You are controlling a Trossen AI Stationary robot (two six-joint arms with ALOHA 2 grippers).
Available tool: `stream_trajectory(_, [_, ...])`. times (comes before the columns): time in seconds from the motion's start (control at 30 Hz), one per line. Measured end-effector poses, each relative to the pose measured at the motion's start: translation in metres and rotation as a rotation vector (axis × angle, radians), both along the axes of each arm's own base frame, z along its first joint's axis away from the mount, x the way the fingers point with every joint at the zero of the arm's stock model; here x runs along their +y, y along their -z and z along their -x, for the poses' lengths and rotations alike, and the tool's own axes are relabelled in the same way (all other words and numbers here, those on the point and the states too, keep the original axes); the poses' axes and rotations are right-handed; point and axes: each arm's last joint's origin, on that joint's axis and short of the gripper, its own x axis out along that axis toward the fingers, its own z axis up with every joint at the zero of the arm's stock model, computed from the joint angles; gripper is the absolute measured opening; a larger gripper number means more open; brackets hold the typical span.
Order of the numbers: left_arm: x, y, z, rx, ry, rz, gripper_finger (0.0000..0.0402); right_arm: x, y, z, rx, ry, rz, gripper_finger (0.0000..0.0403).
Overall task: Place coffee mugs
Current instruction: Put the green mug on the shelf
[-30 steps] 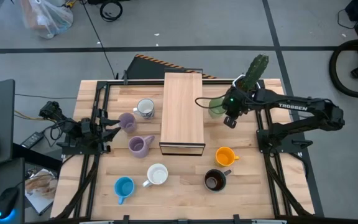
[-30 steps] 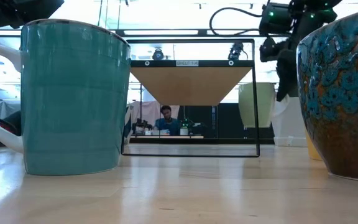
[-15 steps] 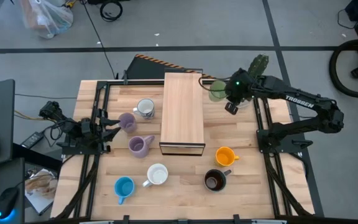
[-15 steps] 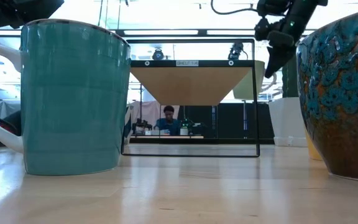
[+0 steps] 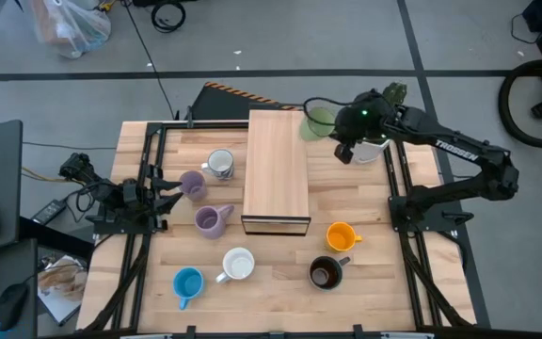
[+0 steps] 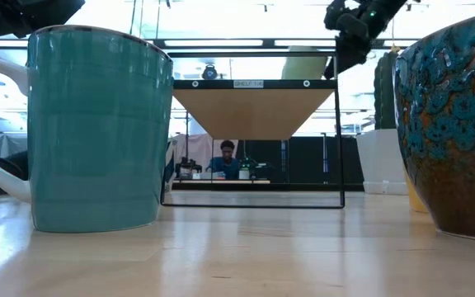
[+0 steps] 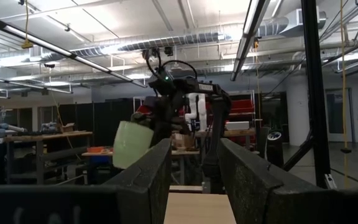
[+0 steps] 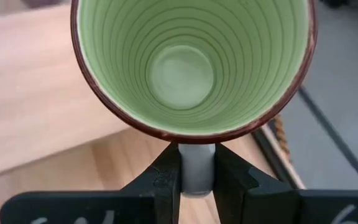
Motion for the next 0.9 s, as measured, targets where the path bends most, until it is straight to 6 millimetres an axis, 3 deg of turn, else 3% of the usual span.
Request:
stream_trajectory(0.27, [0.0, 0.0, 0.0, -0.001, -0.004, -0.006, 0.0139, -0.026, -0.005, -0.045, 0.166, -0.087, 0.0, 0.0071])
stream_trajectory(0.47, [0.0, 0.0, 0.0, 0.0, -0.004, -0.007, 0.0139, -0.055, -0.007, -0.066, 0.232, -0.142, 0.012, 0.0071])
stream_trajectory(0.67, [0.0, 0.0, 0.0, 0.002, -0.001, -0.004, 0.0139, -0.075, 0.0, -0.076, 0.275, -0.216, 0.008, 0.0075])
stream_trajectory(0.9, [0.0, 0.0, 0.0, 0.002, -0.001, -0.002, 0.0139, -0.092, 0.004, -0.071, 0.282, -0.209, 0.017, 0.0078])
